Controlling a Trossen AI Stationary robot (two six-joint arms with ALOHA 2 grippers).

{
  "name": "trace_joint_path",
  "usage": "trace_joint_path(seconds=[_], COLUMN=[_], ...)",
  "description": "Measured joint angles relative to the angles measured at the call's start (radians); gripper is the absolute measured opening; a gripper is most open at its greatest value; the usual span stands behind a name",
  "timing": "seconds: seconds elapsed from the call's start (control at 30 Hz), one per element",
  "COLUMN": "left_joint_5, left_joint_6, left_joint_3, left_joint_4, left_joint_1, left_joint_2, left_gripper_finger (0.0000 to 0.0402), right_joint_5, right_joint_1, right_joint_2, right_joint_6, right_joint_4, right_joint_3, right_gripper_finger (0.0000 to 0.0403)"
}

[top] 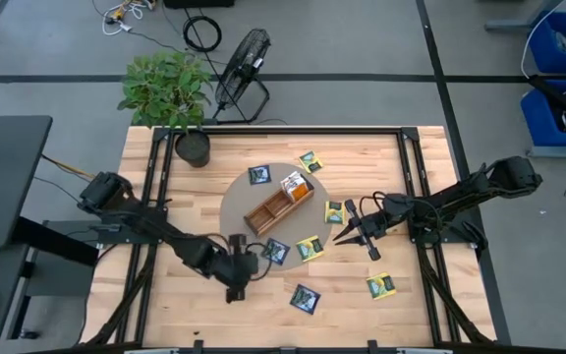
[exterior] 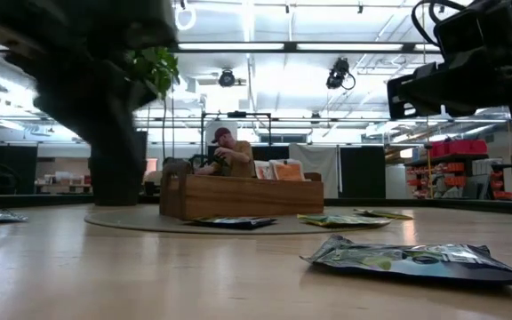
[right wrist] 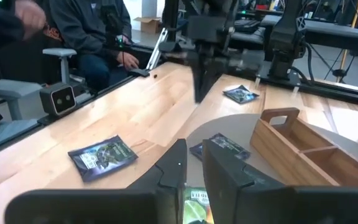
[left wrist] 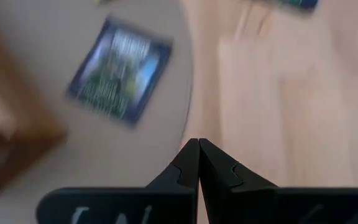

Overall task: Pick & Place Tea
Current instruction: Put the purple tea bag into the middle section of the wooden organizer

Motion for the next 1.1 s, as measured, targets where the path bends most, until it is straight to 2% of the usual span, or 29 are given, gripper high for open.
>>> trace_joint_path(seconds=[0.2,0.37,0.53,0.63,0.9,1.1], left_joint_5=[-0.011,-0.015,0.041,0.046,0.008,0.128], left_joint_6=[-0.296,-0.565,-0.623,-0.627,-0.678,-0.703], left_joint_3=[0.134,0.139,0.141,0.140,0.119,0.025], left_joint_4=[-0.496,-0.704,-0.765,-0.779,-0.760,-0.678], left_joint_1=[-0.050,-0.092,-0.121,-0.142,-0.155,-0.149], left_joint_2=[0.000,0.000,0.007,0.011,0.020,0.032], left_gripper_finger=[0.0009,0.0009,0.0014,0.0033,0.0149,0.0205], right_joint_5=[0.000,0.000,0.000,0.000,0.000,0.001], right_joint_1=[0.000,0.000,0.000,0.000,0.000,0.000], right_joint_2=[0.000,0.000,0.000,0.000,0.000,0.000], right_joint_6=[-0.007,-0.010,-0.009,-0.007,-0.006,-0.001], right_joint_4=[-0.010,-0.016,-0.016,-0.016,-0.023,-0.031], right_joint_3=[0.000,0.000,0.000,0.000,0.000,0.000], right_gripper_finger=[0.0058,0.0058,0.0058,0.0058,0.0058,0.0058])
